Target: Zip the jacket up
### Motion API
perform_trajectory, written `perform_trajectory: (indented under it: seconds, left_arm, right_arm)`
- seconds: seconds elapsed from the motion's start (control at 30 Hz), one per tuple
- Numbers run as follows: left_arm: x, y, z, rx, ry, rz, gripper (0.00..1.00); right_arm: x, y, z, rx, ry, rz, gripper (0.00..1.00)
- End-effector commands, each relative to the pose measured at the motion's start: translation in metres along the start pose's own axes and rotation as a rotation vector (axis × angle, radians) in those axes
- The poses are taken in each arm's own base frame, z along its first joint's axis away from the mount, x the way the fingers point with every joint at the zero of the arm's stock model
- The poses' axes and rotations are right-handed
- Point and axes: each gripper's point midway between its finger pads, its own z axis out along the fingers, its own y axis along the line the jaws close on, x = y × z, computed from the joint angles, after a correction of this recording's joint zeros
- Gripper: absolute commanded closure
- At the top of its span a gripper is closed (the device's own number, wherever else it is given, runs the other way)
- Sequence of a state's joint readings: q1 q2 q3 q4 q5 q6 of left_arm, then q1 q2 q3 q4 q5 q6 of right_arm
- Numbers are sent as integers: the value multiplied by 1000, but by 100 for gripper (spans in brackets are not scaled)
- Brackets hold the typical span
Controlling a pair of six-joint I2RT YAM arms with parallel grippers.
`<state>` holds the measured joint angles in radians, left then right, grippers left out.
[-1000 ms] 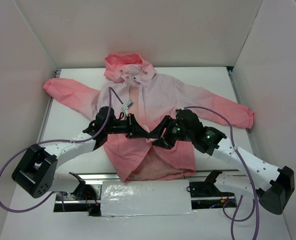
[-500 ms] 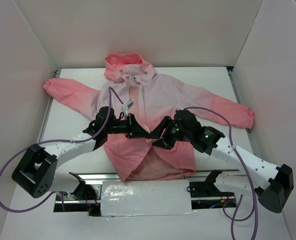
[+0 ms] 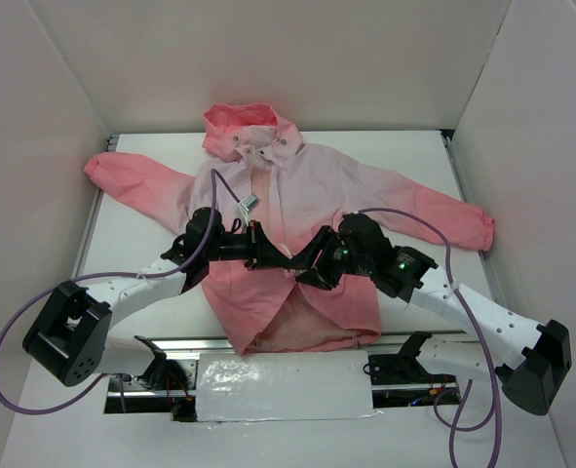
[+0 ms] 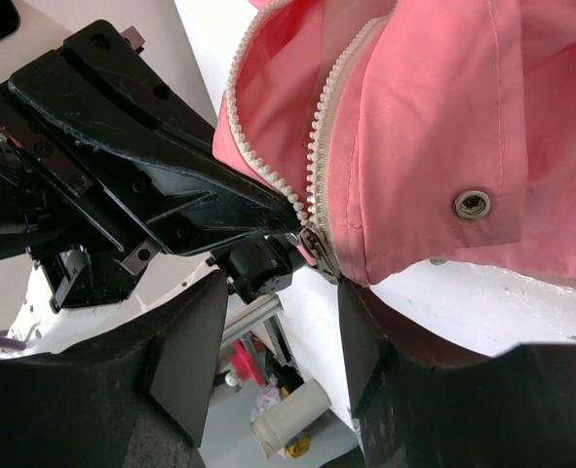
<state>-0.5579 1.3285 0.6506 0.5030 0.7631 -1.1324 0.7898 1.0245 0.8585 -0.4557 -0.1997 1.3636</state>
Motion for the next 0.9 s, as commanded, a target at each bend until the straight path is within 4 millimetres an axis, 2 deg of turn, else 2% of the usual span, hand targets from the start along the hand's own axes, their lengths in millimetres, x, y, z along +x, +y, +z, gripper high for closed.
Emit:
perform_trajectory:
  seconds: [0.0,0.37,0.53,0.63,0.87]
  left_arm:
    - [-5,-25,-2,74,-16,77,100]
    - [-3,-23,-1,68,-13,86,100]
    - [-3,-23,-1,69,-12,87,100]
    - [-3,-24,-1,71,-11,89,100]
    - [-2,-25,-2,74,-9,90,100]
  right_arm:
    - [-3,17,-2,-57,-29,-8,44]
    - [-4,18,-5,-70,-35,-4,52]
    - [-4,9,-4,-52,-41,1,55]
    - [-4,5,-3,-51,-41,9,60]
    - [-5,0,-2,-37,-51,7,83]
